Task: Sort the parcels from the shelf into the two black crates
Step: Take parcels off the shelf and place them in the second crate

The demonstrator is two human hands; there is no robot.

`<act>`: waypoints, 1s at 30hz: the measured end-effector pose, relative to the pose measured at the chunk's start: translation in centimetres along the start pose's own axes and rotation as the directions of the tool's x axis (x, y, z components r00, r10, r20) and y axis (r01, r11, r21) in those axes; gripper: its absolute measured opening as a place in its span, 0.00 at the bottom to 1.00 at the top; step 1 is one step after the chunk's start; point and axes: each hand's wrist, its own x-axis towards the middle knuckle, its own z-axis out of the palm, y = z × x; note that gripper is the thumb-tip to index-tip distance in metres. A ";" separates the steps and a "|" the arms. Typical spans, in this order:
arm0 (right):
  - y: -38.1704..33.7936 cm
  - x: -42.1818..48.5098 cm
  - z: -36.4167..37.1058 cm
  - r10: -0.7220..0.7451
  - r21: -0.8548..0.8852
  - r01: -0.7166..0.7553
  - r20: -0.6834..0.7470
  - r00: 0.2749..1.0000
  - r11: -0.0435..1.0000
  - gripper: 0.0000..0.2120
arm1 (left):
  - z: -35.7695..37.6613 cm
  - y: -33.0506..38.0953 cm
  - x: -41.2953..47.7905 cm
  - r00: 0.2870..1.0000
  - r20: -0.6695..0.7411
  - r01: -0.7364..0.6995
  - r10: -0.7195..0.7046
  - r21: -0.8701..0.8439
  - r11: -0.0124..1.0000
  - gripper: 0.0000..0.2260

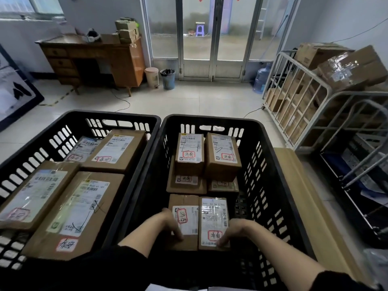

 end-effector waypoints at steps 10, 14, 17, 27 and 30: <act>0.1 1.5 -0.2 -0.055 0.066 0.056 -0.022 0.998 0.996 0.22 | 0.1 -0.5 1.1 0.986 -0.020 -0.163 0.163 -0.047 0.985 0.41; 0.1 1.6 0.0 0.000 0.055 0.003 -0.056 0.998 0.998 0.23 | 0.2 -0.5 0.9 0.985 -0.028 -0.172 0.172 -0.022 0.985 0.38; -0.5 0.9 0.0 -0.004 -0.129 -0.031 -0.267 0.964 0.991 0.41 | 0.2 0.0 -0.5 0.961 -0.066 -0.247 0.268 0.227 0.942 0.35; -2.1 -0.4 1.9 -0.340 -0.609 0.123 -0.255 0.905 0.783 0.46 | 0.1 0.1 -0.4 0.854 0.079 -0.383 0.515 0.764 0.519 0.42; -2.0 -0.3 1.7 -0.328 -0.617 0.119 -0.238 0.914 0.778 0.46 | 0.3 0.3 -0.3 0.864 0.088 -0.385 0.495 0.750 0.538 0.42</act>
